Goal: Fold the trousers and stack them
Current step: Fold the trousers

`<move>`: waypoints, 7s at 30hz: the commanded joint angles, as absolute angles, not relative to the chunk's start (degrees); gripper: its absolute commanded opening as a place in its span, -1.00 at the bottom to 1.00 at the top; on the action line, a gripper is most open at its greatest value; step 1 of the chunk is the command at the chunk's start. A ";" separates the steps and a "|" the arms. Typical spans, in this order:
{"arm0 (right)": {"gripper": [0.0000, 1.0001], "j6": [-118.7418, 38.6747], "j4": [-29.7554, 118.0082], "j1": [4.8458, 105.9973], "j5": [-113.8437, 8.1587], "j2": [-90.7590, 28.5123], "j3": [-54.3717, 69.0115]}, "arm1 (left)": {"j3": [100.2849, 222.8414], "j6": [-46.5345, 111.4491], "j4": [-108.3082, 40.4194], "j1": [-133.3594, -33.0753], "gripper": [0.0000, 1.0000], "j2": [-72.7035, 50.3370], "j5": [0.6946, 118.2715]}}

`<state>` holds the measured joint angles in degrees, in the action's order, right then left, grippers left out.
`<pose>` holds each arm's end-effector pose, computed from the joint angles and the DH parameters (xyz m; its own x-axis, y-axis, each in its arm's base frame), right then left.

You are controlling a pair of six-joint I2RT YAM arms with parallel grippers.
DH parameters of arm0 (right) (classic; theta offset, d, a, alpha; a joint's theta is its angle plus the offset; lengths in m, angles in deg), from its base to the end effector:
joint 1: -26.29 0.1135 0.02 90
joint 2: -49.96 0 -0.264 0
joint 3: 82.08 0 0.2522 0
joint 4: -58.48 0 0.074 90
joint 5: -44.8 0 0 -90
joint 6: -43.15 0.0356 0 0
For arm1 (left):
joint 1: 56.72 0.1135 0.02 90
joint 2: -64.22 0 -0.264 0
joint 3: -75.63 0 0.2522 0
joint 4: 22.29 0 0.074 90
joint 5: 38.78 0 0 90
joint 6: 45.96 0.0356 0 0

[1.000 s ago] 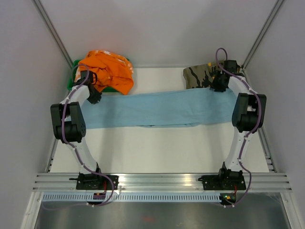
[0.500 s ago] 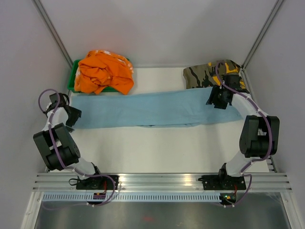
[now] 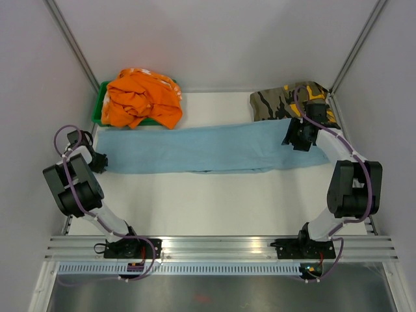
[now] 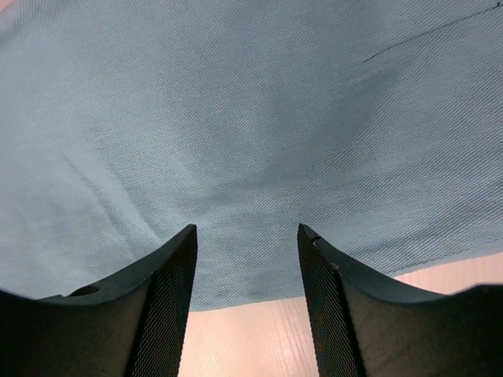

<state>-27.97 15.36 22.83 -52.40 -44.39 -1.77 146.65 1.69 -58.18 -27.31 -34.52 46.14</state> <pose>0.3436 -0.0163 0.2237 -0.7961 0.3698 -0.4790 0.2638 0.9245 0.2751 0.2877 0.1658 0.1591 -0.2241 -0.8966 -0.3819 -0.9125 0.3307 -0.2408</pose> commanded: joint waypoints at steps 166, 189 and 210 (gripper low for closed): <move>0.45 -16.00 30.30 60.30 -53.99 -38.01 -3.98 | 130.45 11.95 -52.84 -50.66 0.89 -15.05 53.77; 0.50 -15.82 40.68 65.76 -48.19 -65.78 10.07 | 127.71 11.69 -48.70 -50.04 0.87 -12.59 58.17; 0.38 -20.22 29.77 65.76 -41.14 -67.81 12.99 | 127.89 12.04 -49.32 -49.95 0.86 -11.89 57.02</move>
<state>-19.69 29.43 65.78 -39.70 -67.12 12.11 127.89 10.30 -50.81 -50.30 -13.29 57.35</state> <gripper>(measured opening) 0.701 0.933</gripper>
